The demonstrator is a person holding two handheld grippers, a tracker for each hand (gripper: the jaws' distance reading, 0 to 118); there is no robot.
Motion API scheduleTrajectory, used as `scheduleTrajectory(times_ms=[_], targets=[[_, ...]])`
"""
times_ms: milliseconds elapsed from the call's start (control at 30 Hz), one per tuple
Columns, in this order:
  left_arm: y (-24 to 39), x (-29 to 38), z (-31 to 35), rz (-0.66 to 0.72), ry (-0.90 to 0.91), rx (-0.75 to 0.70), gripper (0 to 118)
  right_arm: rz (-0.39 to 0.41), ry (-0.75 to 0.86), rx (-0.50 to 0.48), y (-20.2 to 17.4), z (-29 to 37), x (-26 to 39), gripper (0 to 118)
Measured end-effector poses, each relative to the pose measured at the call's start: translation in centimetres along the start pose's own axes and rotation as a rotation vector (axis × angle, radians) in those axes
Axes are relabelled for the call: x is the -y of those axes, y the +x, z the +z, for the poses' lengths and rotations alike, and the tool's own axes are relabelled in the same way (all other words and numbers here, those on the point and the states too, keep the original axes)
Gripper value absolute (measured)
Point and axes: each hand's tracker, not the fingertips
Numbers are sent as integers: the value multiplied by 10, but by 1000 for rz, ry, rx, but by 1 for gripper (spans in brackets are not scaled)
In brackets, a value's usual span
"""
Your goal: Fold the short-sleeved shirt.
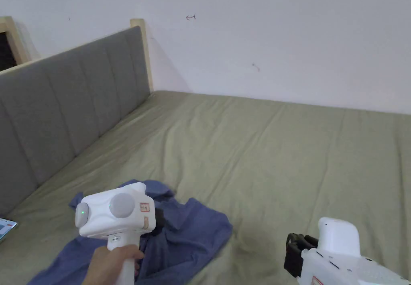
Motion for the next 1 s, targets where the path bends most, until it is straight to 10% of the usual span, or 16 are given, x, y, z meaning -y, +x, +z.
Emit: scheduleTrajectory(times_ms=[600, 867, 1000], targets=[[337, 24, 91, -409, 105, 772, 0, -144, 297, 426, 136, 164, -54, 0], [355, 219, -50, -608, -413, 506, 0, -176, 208, 509, 173, 167, -35, 0], [341, 242, -53, -621, -326, 490, 1, -151, 136, 507, 171, 152, -26, 0]])
